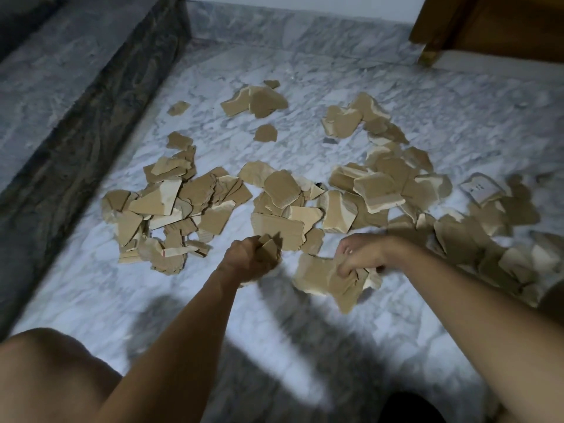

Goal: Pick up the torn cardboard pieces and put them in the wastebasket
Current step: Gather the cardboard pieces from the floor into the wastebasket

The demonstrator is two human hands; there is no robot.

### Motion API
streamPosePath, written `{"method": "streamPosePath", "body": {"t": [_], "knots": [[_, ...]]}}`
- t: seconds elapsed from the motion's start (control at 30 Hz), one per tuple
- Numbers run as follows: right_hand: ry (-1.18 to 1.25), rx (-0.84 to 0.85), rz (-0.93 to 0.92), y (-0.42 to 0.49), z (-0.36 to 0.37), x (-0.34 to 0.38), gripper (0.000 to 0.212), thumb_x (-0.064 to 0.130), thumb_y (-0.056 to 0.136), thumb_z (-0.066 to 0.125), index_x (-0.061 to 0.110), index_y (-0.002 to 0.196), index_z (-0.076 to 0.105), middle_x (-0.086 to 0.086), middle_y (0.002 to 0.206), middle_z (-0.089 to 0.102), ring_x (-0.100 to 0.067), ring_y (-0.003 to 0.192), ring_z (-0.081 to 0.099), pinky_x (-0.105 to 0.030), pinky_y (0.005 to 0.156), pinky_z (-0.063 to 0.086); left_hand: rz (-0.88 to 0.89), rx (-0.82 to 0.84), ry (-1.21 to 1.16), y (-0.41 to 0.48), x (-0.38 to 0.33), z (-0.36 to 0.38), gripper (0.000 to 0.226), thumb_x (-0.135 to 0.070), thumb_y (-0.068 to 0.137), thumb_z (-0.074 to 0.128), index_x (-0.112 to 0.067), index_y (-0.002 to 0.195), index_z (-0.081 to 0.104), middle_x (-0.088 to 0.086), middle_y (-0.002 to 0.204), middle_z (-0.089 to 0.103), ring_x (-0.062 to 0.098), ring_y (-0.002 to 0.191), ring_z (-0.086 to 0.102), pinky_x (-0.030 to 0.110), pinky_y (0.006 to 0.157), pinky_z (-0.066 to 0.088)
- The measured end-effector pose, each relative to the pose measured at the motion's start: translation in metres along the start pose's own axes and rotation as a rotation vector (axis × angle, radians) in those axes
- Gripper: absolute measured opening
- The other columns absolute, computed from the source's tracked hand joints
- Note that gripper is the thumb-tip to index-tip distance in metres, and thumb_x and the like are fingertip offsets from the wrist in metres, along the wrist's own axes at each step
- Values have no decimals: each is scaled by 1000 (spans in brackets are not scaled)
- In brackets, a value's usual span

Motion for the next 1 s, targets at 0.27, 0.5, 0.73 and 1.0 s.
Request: {"method": "streamPosePath", "body": {"t": [0.27, 0.5, 0.73, 1.0], "knots": [[-208, -34, 27, 9, -8, -2, 45, 22, 67, 89, 11, 105, 68, -6, 101, 71, -21, 84, 65, -29, 73, 53, -3, -65, 30, 1, -4, 1, 59, -55, 69, 73, -23, 116, 58, 6, 104, 68, 29, 100, 64, 30, 80, 49], [623, 23, -131, 1, -12, 3, 43, 15, 79, 81, 4, 118, 67, -9, 105, 71, -21, 103, 66, -32, 82, 50, -54, -2, -3, 0, 2, 9, 52, -54, 74, 75, -24, 116, 68, 4, 101, 75, 23, 99, 68, 24, 79, 50], [744, -110, -223, 6, -17, 11, 44, 20, 74, 86, 7, 113, 71, -2, 104, 76, -19, 102, 70, -36, 89, 58, -135, 107, -178, -11, 18, 8, 37, -49, 61, 66, -30, 93, 69, 1, 99, 74, 20, 97, 69, 30, 83, 53], [-198, -455, -104, 51, 35, 14, 67, 45, 72, 83, 20, 129, 60, -6, 135, 46, -28, 131, 39, -40, 101, 46, -109, 101, -207, -22, 24, 4, 25, -35, 73, 71, -21, 94, 72, 4, 87, 72, 24, 86, 68, 27, 71, 48]]}}
Point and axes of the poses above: each hand's wrist, its own y-axis towards the middle knuckle, its own z-axis out of the palm, x = y × z, the point moved 6 cm from there along y, towards the middle knuckle
